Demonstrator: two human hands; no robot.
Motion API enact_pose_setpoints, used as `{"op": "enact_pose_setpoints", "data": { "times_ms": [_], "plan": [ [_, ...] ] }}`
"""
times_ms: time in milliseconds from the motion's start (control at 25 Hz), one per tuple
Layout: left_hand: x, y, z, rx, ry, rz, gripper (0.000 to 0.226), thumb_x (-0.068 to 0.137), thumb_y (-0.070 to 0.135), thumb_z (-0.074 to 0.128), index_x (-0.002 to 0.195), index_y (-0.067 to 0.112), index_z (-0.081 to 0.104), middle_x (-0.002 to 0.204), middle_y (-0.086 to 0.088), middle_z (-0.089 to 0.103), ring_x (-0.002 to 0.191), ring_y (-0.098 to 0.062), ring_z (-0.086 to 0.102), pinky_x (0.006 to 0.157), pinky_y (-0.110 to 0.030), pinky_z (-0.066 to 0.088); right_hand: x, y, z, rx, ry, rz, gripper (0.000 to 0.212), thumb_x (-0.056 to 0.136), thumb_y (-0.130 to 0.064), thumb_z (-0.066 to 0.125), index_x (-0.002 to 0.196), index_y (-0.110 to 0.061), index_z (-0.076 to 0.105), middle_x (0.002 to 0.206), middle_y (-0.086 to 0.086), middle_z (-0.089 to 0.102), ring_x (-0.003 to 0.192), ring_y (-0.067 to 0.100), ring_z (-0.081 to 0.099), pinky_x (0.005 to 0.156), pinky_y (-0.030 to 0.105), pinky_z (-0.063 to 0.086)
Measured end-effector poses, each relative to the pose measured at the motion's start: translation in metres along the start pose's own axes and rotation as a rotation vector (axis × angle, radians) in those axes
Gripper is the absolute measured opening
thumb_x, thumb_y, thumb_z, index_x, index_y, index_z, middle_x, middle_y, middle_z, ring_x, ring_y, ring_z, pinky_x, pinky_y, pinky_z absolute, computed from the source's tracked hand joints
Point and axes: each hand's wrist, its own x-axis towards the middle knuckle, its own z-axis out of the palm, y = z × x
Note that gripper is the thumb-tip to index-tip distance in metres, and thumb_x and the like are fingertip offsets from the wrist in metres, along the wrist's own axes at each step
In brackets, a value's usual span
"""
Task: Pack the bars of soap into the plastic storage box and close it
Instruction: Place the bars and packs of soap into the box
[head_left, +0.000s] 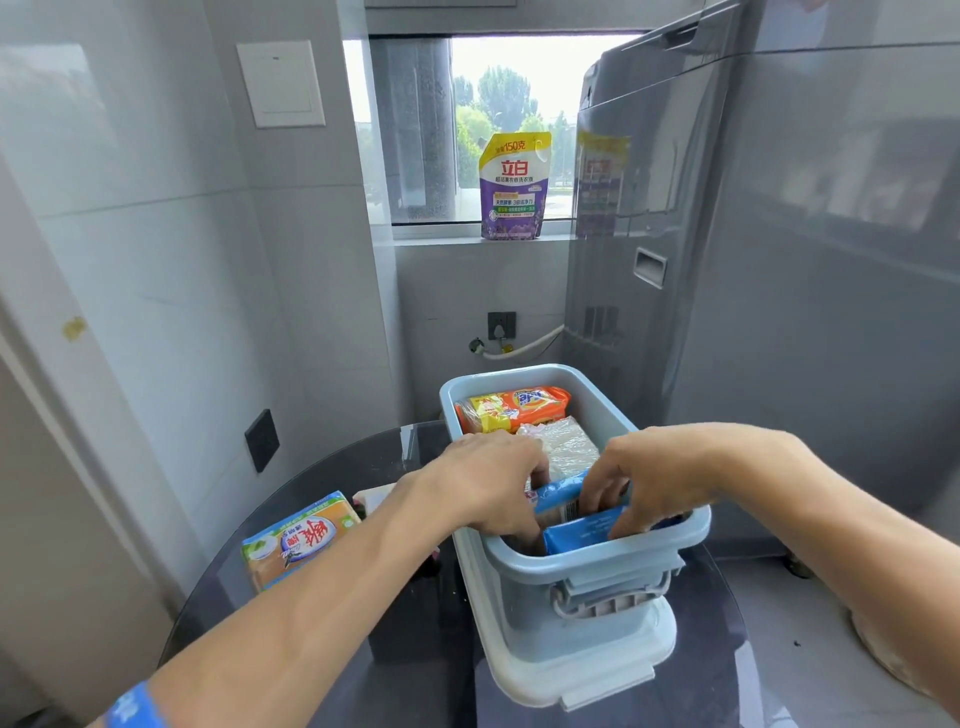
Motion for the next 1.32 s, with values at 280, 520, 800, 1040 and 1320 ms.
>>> {"op": "enact_pose_setpoints", "data": {
  "times_ms": [280, 520, 800, 1040, 1320],
  "plan": [
    [-0.004, -0.002, 0.009, -0.211, 0.108, -0.050, 0.029, 0.084, 0.038, 0.066, 0.108, 0.024, 0.062, 0.103, 0.004, 0.060, 0.096, -0.020, 0.052, 0.083, -0.034, 0.042, 0.002, -0.021, -0.006, -0.224, -0.074, 0.077, 0.044, 0.085, -0.017, 0.066, 0.124, -0.038, 0.061, 0.113, -0.009, 0.062, 0.066, 0.003, 0.052, 0.050, 0.017, 0.039],
    [-0.009, -0.006, 0.016, -0.585, 0.337, -0.086, 0.023, 0.088, 0.037, 0.067, 0.104, 0.022, 0.062, 0.103, 0.002, 0.067, 0.093, -0.017, 0.062, 0.083, -0.033, 0.053, -0.023, 0.000, 0.006, 0.015, 0.221, -0.036, 0.039, 0.080, -0.031, 0.071, 0.118, -0.036, 0.066, 0.098, -0.007, 0.070, 0.088, 0.021, 0.062, 0.079, 0.034, 0.053],
    [-0.020, -0.034, -0.014, -1.604, 0.668, -0.380, 0.024, 0.087, 0.021, 0.069, 0.108, 0.013, 0.063, 0.094, -0.008, 0.077, 0.079, -0.020, 0.073, 0.067, -0.038, 0.060, -0.033, 0.018, 0.012, 1.151, 0.651, -0.028, 0.021, 0.090, -0.023, 0.066, 0.101, -0.005, 0.068, 0.095, 0.014, 0.076, 0.078, 0.026, 0.074, 0.072, 0.042, 0.057],
    [-0.069, -0.093, 0.039, -1.216, 0.674, -0.717, 0.038, 0.071, 0.024, 0.066, 0.108, 0.028, 0.060, 0.102, 0.000, 0.069, 0.089, -0.021, 0.068, 0.076, -0.041, 0.057, -0.004, 0.006, 0.025, 1.496, 0.877, 0.284, 0.016, 0.089, -0.027, 0.059, 0.096, -0.014, 0.066, 0.075, 0.007, 0.077, 0.050, 0.022, 0.070, 0.034, 0.026, 0.047],
    [-0.086, -0.107, 0.093, -0.410, 0.015, -0.498, 0.041, 0.083, 0.033, 0.054, 0.122, 0.034, 0.044, 0.100, 0.003, 0.062, 0.079, -0.011, 0.060, 0.059, -0.028, 0.044, 0.007, -0.005, 0.041, 1.304, 1.079, 0.249, 0.029, 0.091, -0.029, 0.056, 0.119, -0.024, 0.053, 0.100, -0.001, 0.070, 0.057, 0.012, 0.072, 0.035, 0.023, 0.045]
  ]
}}
